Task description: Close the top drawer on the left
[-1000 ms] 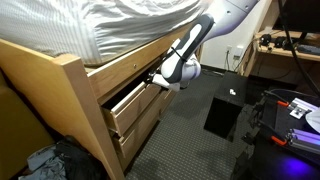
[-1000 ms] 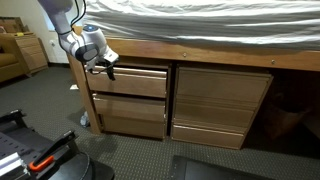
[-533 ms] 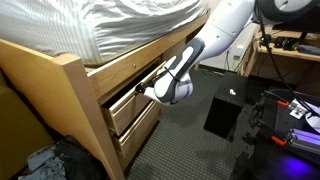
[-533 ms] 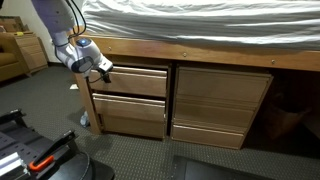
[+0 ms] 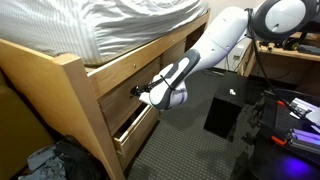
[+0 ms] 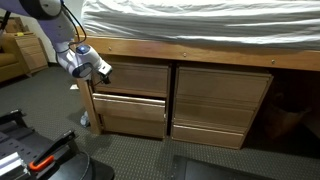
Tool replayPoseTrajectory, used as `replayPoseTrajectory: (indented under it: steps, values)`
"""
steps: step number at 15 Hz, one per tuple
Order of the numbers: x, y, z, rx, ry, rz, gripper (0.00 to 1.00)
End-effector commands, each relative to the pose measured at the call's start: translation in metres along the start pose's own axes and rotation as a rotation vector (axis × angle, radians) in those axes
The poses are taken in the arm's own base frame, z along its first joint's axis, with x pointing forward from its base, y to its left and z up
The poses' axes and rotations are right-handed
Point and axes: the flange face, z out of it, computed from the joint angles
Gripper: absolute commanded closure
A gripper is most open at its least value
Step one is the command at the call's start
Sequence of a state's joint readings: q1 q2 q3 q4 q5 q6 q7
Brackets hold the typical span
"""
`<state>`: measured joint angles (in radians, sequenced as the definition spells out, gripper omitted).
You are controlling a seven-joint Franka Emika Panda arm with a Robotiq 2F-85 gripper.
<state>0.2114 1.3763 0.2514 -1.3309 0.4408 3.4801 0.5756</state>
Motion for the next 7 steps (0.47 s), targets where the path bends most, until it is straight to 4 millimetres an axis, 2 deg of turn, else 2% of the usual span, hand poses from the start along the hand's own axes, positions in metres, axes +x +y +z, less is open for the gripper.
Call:
replayPoseTrajectory:
  steps: [1,7]
  values:
    - [0.0099,-0.0111,0.0066,0.024,0.056,-0.028,0.0]
    - [0.012,-0.0104,0.0026,0.007,0.046,-0.007,0.0]
